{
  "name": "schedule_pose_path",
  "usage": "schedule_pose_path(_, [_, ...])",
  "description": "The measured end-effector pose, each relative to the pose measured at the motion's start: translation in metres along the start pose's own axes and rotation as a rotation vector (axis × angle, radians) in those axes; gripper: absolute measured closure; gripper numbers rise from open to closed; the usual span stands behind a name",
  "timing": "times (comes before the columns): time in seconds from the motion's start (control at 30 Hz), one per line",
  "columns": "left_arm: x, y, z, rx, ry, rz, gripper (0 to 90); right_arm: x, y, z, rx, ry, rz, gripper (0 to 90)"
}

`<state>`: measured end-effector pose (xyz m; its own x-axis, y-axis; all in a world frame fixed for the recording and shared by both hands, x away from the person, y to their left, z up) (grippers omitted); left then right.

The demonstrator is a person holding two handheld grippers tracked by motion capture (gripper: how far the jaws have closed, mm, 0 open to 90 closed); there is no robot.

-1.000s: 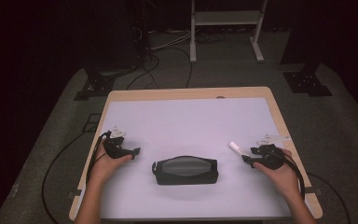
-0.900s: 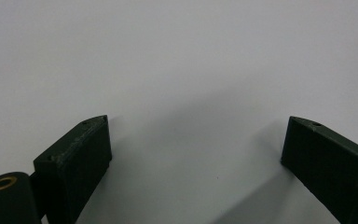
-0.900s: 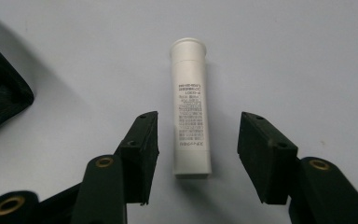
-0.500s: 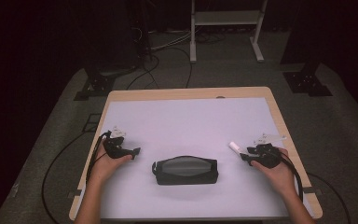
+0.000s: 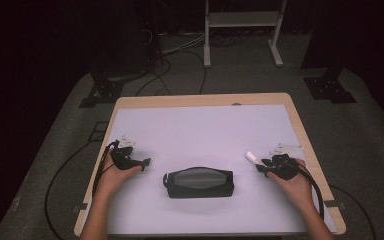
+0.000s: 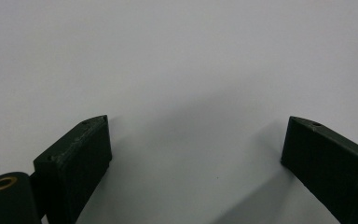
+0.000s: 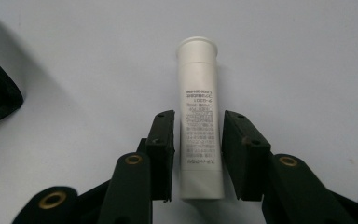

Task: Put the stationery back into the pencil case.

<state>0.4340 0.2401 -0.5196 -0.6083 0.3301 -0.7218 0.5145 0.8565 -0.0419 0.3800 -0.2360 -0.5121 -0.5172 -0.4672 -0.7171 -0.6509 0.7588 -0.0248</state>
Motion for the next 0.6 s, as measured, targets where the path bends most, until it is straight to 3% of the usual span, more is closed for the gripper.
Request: schedule_pose_path(0.6, [0.0001, 0.0000, 0.0000, 0.000, 0.000, 0.000, 7.3, 0.0014, 0.0007, 0.0038, 0.013, -0.009, -0.021, 69.9])
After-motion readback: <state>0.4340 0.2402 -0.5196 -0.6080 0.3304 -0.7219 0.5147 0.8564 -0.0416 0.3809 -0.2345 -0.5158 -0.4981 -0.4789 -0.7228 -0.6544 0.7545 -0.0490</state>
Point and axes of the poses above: each handheld gripper's, and its own axes: z roughly forward along the jaws, x roughly out of its underside, y roughly to its left, the point moved 6 cm from there along z, roughly forward along the jaws, and after that the axes turned 5 degrees about -z, right-handed, at the moved point
